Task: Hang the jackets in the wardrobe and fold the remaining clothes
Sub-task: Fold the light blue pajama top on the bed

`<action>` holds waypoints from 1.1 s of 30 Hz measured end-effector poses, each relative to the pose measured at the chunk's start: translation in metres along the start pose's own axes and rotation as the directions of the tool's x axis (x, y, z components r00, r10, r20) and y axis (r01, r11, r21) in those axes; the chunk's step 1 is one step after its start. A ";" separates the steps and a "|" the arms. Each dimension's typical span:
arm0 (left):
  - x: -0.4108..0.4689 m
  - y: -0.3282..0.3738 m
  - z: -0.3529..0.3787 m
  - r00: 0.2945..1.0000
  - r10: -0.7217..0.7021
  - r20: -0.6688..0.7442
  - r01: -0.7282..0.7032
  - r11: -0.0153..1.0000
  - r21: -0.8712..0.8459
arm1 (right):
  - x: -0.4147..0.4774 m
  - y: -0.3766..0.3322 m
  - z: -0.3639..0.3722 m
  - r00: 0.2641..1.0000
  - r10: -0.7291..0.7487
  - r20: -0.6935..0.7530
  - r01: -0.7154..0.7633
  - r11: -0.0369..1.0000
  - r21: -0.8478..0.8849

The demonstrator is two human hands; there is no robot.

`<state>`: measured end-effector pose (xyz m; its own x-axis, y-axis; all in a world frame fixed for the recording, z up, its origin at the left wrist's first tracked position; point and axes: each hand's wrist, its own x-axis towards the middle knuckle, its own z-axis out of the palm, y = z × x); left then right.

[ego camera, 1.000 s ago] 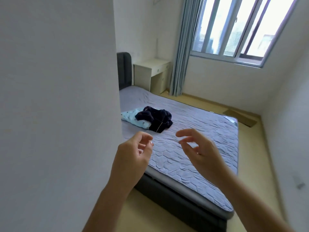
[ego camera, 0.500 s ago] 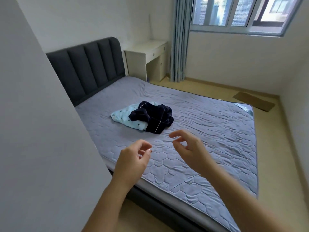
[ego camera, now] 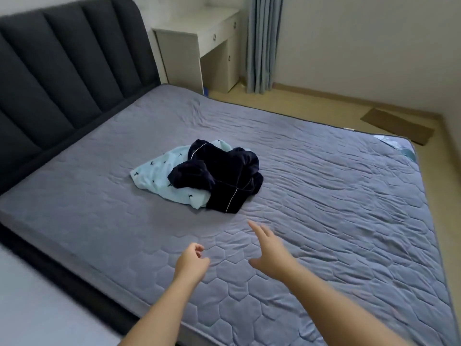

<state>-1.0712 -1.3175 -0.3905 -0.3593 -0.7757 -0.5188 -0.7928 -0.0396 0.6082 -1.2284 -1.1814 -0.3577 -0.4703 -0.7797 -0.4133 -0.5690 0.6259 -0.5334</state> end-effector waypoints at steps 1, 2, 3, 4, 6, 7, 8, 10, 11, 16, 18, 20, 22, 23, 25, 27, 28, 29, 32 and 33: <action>0.037 -0.011 0.010 1.000 0.012 0.021 -0.014 0.994 0.107 | 0.031 0.011 0.017 1.000 0.029 -0.001 -0.029 1.000 -0.010; 0.072 -0.022 0.019 0.999 0.024 0.038 -0.032 0.978 0.204 | 0.062 0.021 0.036 0.998 0.059 0.003 -0.058 0.998 -0.034; 0.105 -0.032 0.028 0.998 0.039 0.054 -0.053 0.956 0.287 | 0.090 0.030 0.056 0.996 0.090 0.020 -0.089 0.994 -0.061; 0.135 -0.042 0.035 0.997 0.058 0.059 -0.075 0.937 0.342 | 0.116 0.038 0.076 0.993 0.115 0.036 -0.112 0.991 -0.076; 0.188 -0.056 0.047 0.993 0.113 0.044 -0.122 0.909 0.399 | 0.164 0.053 0.114 0.988 0.146 0.044 -0.142 0.986 -0.091; 0.213 -0.061 0.051 0.988 0.151 0.025 -0.147 0.896 0.419 | 0.186 0.060 0.131 0.986 0.159 0.043 -0.154 0.983 -0.101; 0.236 -0.065 0.054 0.983 0.182 0.001 -0.165 0.884 0.437 | 0.207 0.066 0.146 0.984 0.172 0.045 -0.166 0.979 -0.116; 0.278 -0.073 0.059 0.977 0.210 -0.036 -0.170 0.872 0.459 | 0.242 0.075 0.170 0.977 0.205 0.060 -0.194 0.969 -0.155; 0.296 -0.076 0.061 0.977 0.208 -0.052 -0.162 0.873 0.460 | 0.258 0.078 0.179 0.973 0.220 0.066 -0.205 0.962 -0.179; 0.364 -0.076 0.072 0.960 0.260 -0.100 -0.175 0.841 0.512 | 0.322 0.105 0.194 0.951 0.307 0.041 -0.289 0.927 -0.238; 0.385 -0.070 0.078 0.940 0.316 -0.131 -0.206 0.829 0.520 | 0.335 0.122 0.201 0.942 0.331 0.055 -0.313 0.925 -0.216; 0.406 -0.065 0.086 0.909 0.386 -0.157 -0.249 0.806 0.537 | 0.343 0.137 0.213 0.939 0.332 0.088 -0.309 0.929 -0.204; 0.426 -0.060 0.096 0.877 0.452 -0.161 -0.265 0.736 0.623 | 0.349 0.147 0.224 0.935 0.341 0.099 -0.315 0.926 -0.209; 0.437 -0.060 0.100 0.865 0.476 -0.161 -0.245 0.680 0.691 | 0.354 0.149 0.228 0.933 0.344 0.102 -0.316 0.923 -0.220; 0.456 -0.057 0.106 0.843 0.512 -0.163 -0.205 0.587 0.783 | 0.362 0.152 0.230 0.926 0.358 0.122 -0.323 0.916 -0.237; 0.469 -0.052 0.104 0.803 0.575 -0.156 -0.213 0.521 0.827 | 0.367 0.155 0.228 0.923 0.361 0.134 -0.323 0.916 -0.238; 0.473 -0.050 0.101 0.782 0.608 -0.136 -0.230 0.485 0.844 | 0.368 0.156 0.229 0.924 0.356 0.139 -0.317 0.917 -0.241; 0.475 -0.049 0.098 0.773 0.627 -0.096 -0.254 0.445 0.859 | 0.368 0.156 0.230 0.924 0.355 0.144 -0.314 0.917 -0.244; 0.462 -0.056 0.086 0.795 0.603 0.065 -0.326 0.334 0.884 | 0.367 0.154 0.228 0.929 0.345 0.132 -0.313 0.925 -0.216; 0.451 -0.061 0.083 0.804 0.585 0.102 -0.346 0.322 0.881 | 0.366 0.153 0.225 0.933 0.334 0.135 -0.305 0.931 -0.200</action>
<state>-1.2254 -1.6123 -0.7118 -0.8033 -0.5828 -0.1226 -0.5648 0.8108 -0.1537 -1.3359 -1.3742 -0.7565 -0.5379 -0.5203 -0.6633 -0.5214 0.8236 -0.2232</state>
